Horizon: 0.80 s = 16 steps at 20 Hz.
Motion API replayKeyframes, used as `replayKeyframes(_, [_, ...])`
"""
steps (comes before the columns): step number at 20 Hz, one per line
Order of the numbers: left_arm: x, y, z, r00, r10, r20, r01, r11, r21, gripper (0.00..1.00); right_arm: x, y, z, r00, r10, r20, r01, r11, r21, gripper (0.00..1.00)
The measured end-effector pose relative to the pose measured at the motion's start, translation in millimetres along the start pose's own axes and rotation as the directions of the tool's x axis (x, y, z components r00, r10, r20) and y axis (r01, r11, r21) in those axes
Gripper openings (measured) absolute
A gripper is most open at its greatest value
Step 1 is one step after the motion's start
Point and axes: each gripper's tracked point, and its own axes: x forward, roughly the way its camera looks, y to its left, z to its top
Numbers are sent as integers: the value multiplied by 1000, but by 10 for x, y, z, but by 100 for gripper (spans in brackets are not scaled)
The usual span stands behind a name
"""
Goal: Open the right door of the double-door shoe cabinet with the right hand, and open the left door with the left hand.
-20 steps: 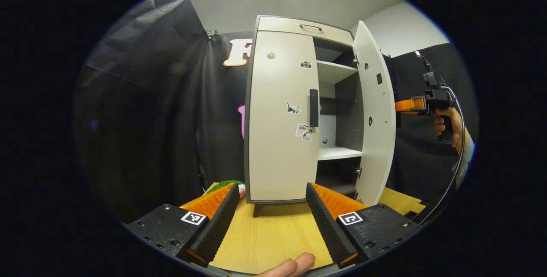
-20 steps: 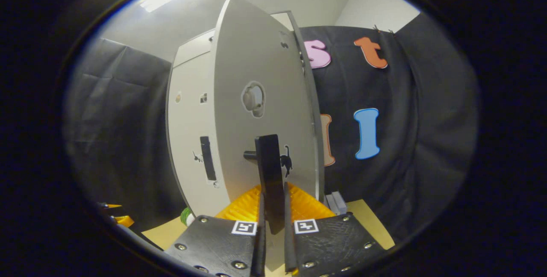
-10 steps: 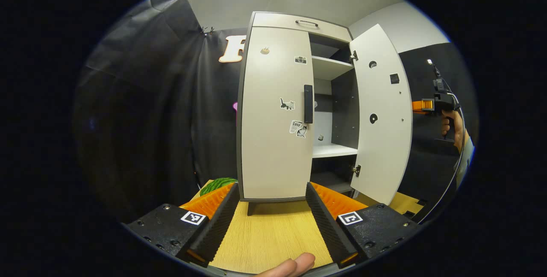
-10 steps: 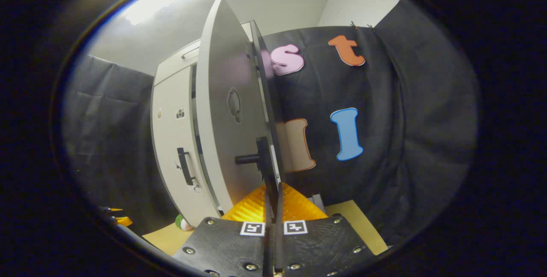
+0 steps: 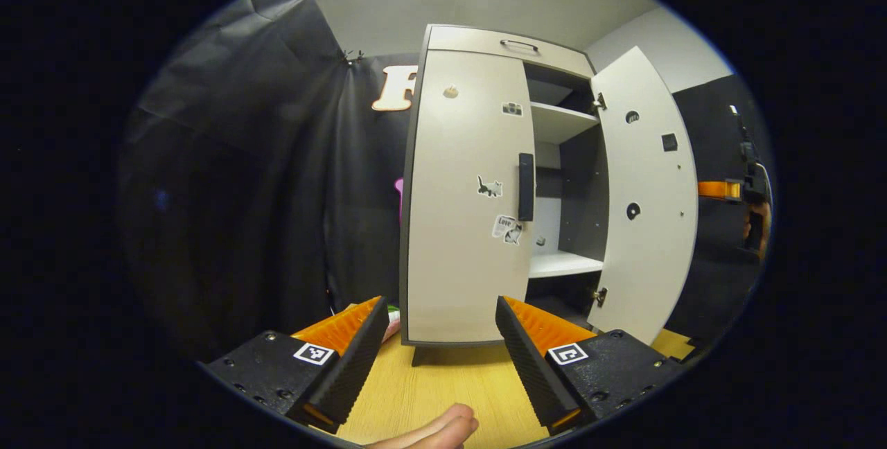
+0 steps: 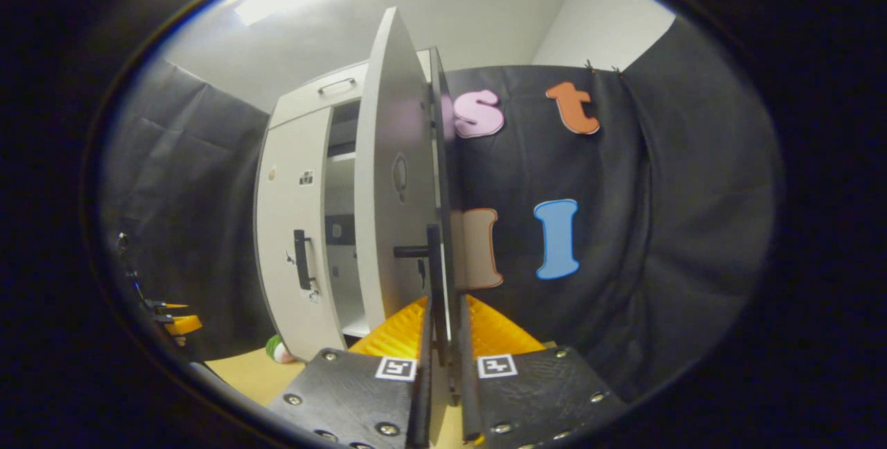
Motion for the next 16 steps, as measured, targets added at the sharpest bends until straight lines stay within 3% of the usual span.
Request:
replayKeyframes(2, [142, 13, 101, 1000, 11, 6, -11, 1000, -2, 96, -246, 1, 41, 998, -42, 43, 43, 999, -28, 50])
replayKeyframes(3, [216, 0, 166, 1000, 14, 13, -14, 1000, 0, 96, -379, -19, 15, 996, -74, 47, 76, 996, -35, 76])
replayKeyframes(4, [291, -6, 206, 1000, 21, 16, -21, 1000, 5, 96, -499, -20, -55, 994, -102, 38, 104, 994, -46, 80])
replayKeyframes(6, [445, -68, 261, 1000, 25, 11, -25, 999, 29, 96, -706, 2, -229, 987, -160, 15, 161, 985, -55, 100])
replayKeyframes(8, [631, -168, 303, 1000, 22, 4, -23, 999, 37, 96, -916, 97, -501, 981, -194, -32, 191, 979, -73, 97])
replayKeyframes(15, [1480, -459, 593, 997, 65, 36, -65, 998, 8, 96, -1502, 564, -1062, 986, -166, -25, 166, 986, 16, 100])
replayKeyframes(16, [1595, -562, 627, 998, 45, 35, -44, 999, -12, 96, -1563, 598, -1132, 985, -169, -22, 169, 985, 17, 100])
